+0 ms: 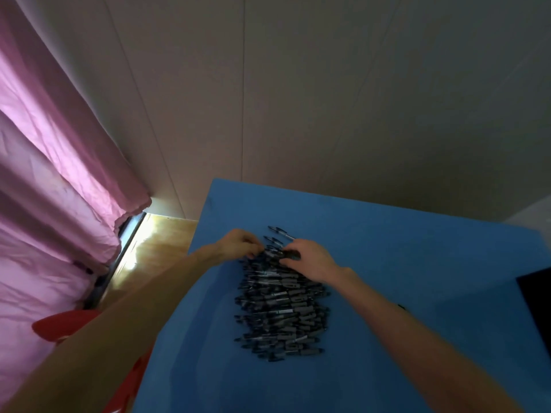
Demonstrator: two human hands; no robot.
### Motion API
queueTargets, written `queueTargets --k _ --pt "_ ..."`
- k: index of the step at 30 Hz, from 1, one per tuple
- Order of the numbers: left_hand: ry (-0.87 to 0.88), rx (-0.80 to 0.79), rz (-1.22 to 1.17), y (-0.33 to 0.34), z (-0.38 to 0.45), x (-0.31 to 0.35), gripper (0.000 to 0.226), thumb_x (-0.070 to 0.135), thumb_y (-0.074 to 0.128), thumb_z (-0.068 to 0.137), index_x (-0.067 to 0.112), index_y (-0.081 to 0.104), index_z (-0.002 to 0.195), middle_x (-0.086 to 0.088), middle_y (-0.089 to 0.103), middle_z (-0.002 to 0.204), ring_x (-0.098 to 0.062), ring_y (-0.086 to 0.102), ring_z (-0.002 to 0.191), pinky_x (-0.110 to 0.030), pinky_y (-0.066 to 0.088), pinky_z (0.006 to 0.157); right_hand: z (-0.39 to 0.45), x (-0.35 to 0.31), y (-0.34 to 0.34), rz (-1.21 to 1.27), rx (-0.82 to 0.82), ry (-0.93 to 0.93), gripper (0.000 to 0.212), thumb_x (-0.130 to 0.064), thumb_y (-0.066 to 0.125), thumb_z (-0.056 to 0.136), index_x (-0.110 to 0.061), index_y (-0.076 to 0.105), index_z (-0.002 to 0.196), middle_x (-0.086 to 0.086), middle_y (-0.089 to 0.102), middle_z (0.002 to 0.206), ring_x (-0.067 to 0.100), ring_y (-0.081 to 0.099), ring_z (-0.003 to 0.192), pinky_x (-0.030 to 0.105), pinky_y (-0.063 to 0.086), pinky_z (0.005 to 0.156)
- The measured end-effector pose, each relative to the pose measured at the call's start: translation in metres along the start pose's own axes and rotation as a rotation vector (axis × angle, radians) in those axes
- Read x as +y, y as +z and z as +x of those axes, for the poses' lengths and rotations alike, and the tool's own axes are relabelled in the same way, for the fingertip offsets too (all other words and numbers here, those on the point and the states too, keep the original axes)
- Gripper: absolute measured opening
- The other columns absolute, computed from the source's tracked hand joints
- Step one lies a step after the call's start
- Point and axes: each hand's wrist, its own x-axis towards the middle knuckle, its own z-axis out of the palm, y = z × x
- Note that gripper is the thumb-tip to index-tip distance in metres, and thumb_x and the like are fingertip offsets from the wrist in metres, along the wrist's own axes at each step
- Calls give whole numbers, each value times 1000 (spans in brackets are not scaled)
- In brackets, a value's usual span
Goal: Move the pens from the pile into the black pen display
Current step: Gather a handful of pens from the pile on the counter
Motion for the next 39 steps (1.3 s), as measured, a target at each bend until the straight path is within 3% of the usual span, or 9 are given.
queueTargets --k 5,11,15,19,22,27,31,36,39 --pt "-66 0 -39 3 -2 -4 14 21 68 97 9 76 101 -11 74 100 -16 68 85 -25 58 78 2 5 4 196 5 46 25 -40 65 98 -19 72 109 -2 68 100 15 62 88 36 53 79" --pt "-119 22 -63 6 -7 -3 17 20 61 101 9 73 105 -6 70 93 -16 66 85 -30 55 84 14 12 -8 324 95 141 31 -35 46 108 -10 60 119 7 68 100 21 63 86 40 52 74" --pt "-139 27 -143 5 -10 -3 19 24 61 101 12 74 106 -5 70 97 -16 67 91 -33 56 91 37 19 -18 409 124 231 32 -34 42 109 -6 57 101 15 64 88 27 58 73 45 49 68" --pt "-140 45 -227 -3 -9 -1 25 26 64 99 6 75 109 -7 72 100 -17 68 93 -36 56 97 62 26 -22 268 41 253 28 -34 51 105 -14 49 86 1 50 76 17 46 66 34 37 62" --pt "-143 74 -203 -13 -4 -2 29 26 65 99 1 74 110 -9 73 100 -17 68 91 -36 55 95 73 28 -23 110 -41 182 32 -45 65 96 -14 58 98 0 56 85 19 55 76 33 42 64" --pt "-164 27 35 -17 6 -13 12 10 64 97 6 74 99 -9 71 97 -15 64 85 -21 54 74 76 24 -21 -157 -187 78 64 -69 71 80 -17 55 113 0 60 102 21 59 91 37 53 75" --pt "-102 16 111 -14 11 -11 12 11 68 95 6 77 99 -12 74 102 -17 65 88 -24 53 79 74 28 -22 -317 -146 -46 61 -70 67 82 -18 54 111 -1 60 91 20 59 82 34 46 63" --pt "-35 30 148 -12 18 -3 8 12 71 92 11 79 94 -2 76 97 -14 68 91 -25 53 86 81 41 -26 -328 -102 13 40 -54 70 82 -19 55 96 0 61 87 21 59 79 33 44 61" --pt "8 69 220 -11 24 2 10 15 72 91 21 78 87 9 74 91 -10 67 92 -24 51 86 80 53 -26 -253 -39 94 43 -56 70 84 -18 59 102 1 64 92 21 60 81 34 49 64"
